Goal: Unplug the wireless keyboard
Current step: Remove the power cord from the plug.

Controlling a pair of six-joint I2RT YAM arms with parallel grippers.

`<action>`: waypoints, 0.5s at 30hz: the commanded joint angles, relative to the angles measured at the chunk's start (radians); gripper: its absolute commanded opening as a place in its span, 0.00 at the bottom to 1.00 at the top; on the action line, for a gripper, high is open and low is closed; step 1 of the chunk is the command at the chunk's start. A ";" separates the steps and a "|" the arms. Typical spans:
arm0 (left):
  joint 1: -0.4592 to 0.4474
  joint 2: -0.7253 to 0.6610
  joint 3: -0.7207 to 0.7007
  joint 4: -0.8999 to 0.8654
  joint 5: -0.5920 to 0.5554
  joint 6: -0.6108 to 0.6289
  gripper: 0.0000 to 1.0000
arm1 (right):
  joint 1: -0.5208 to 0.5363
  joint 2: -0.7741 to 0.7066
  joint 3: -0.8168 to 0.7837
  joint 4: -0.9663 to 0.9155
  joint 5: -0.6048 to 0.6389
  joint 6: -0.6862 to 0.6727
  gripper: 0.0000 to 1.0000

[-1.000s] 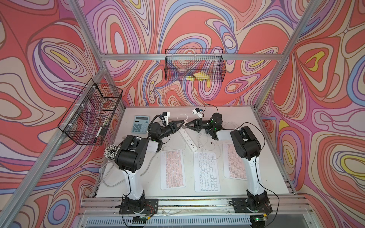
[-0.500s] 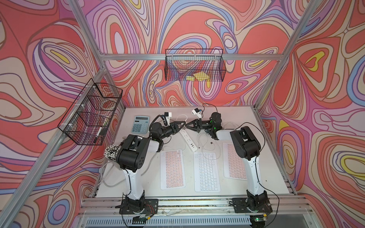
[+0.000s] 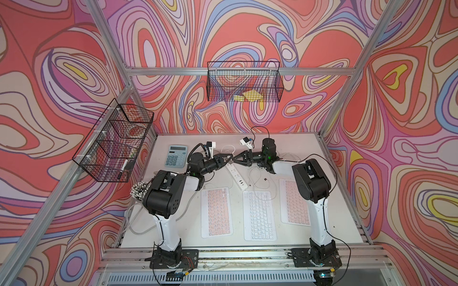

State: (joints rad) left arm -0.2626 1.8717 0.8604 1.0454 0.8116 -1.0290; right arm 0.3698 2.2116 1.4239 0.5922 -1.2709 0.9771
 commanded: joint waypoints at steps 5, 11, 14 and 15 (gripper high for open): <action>0.001 -0.138 0.003 -0.348 -0.107 0.318 0.00 | -0.022 -0.066 0.033 -0.326 0.194 -0.205 0.42; -0.004 -0.145 -0.028 -0.313 -0.140 0.365 0.00 | -0.022 -0.103 0.044 -0.362 0.232 -0.177 0.43; -0.029 -0.168 -0.031 -0.364 -0.187 0.442 0.00 | -0.022 -0.109 0.046 -0.332 0.269 -0.090 0.40; -0.036 -0.179 -0.031 -0.389 -0.211 0.473 0.00 | -0.021 -0.109 0.047 -0.327 0.281 -0.065 0.39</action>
State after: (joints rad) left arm -0.2756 1.7470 0.8371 0.7021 0.6579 -0.6666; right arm 0.3466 2.1578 1.4467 0.2665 -1.0515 0.8516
